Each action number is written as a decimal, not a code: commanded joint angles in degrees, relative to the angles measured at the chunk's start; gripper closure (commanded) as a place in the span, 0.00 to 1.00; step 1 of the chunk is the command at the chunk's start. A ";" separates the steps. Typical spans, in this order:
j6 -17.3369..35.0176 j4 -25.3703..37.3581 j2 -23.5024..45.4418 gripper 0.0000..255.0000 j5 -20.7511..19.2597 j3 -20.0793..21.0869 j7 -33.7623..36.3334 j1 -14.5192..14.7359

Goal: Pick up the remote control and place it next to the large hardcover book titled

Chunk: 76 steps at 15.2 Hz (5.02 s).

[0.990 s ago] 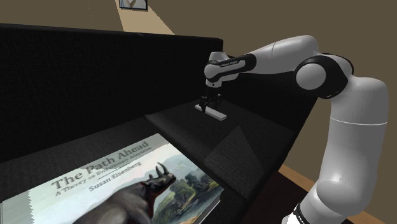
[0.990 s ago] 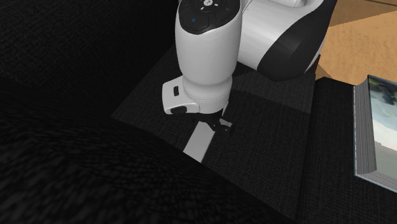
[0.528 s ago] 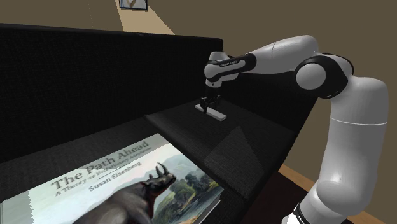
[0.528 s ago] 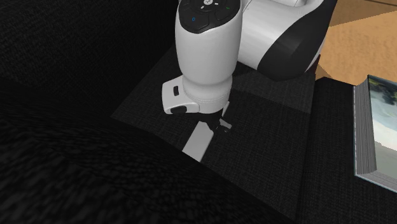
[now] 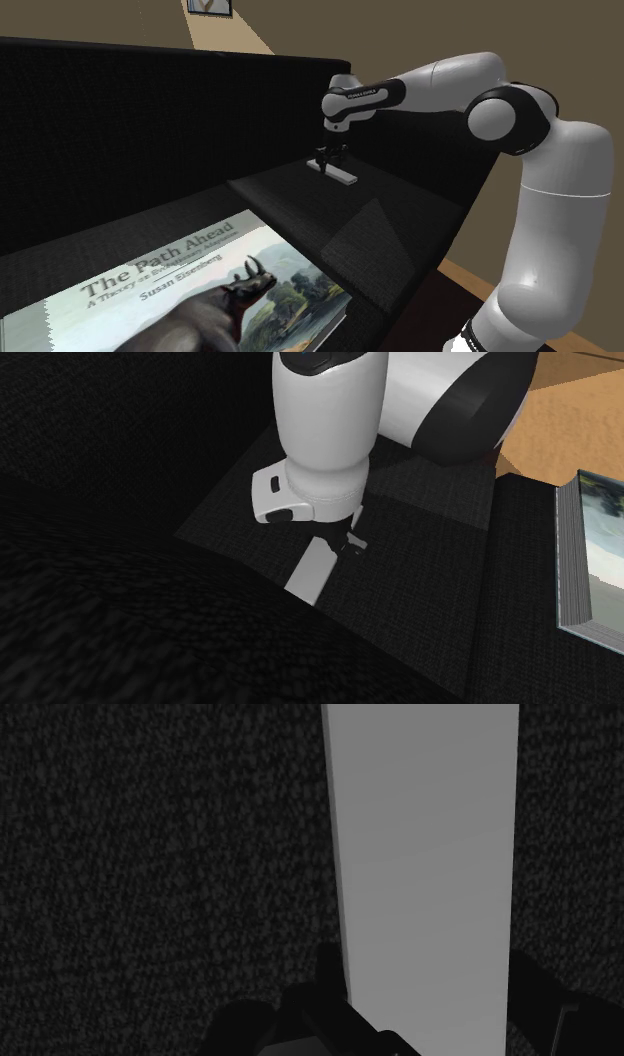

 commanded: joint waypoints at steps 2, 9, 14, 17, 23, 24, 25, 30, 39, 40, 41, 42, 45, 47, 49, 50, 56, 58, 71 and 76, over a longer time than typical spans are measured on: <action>-2.10 1.48 -0.62 1.00 -0.03 -0.04 -0.04 -0.06; -7.17 5.75 -1.42 1.00 -0.07 -0.06 0.04 -0.07; -10.94 9.34 -1.60 1.00 -0.09 -0.07 0.10 -0.09; -13.28 11.75 -1.53 1.00 -0.10 -0.07 0.13 -0.10; -13.79 7.69 -6.12 1.00 -0.25 0.35 1.42 0.77; -12.95 4.59 -8.39 1.00 -0.30 0.60 2.07 1.20; -12.20 1.66 -10.58 1.00 -0.34 0.86 2.75 1.62; -9.56 -11.07 -20.73 1.00 -0.20 2.55 6.31 3.57; -8.34 -28.31 -36.96 1.00 1.82 6.82 13.36 7.14; -8.43 -29.86 -38.65 1.00 2.20 7.39 14.19 7.58; -8.56 -31.35 -40.32 1.00 2.62 7.97 15.04 8.03; -8.74 -32.77 -41.96 1.00 3.08 8.57 15.90 8.51; -9.47 -36.65 -46.75 1.00 4.64 10.48 18.57 10.04; -10.11 -38.91 -49.82 1.00 5.84 11.86 20.43 11.14; -10.87 -40.91 -52.76 1.00 7.17 13.30 22.39 12.34; -11.28 -41.81 -54.17 1.00 7.87 14.05 23.40 12.97; -11.59 -46.32 -59.49 1.00 11.19 17.48 27.62 15.80; -10.06 -47.83 -59.49 1.00 11.41 17.73 27.53 15.89; 0.45 -56.78 -57.91 1.00 13.02 19.59 26.98 16.44; 4.64 -59.63 -56.57 1.00 13.67 20.38 26.80 16.61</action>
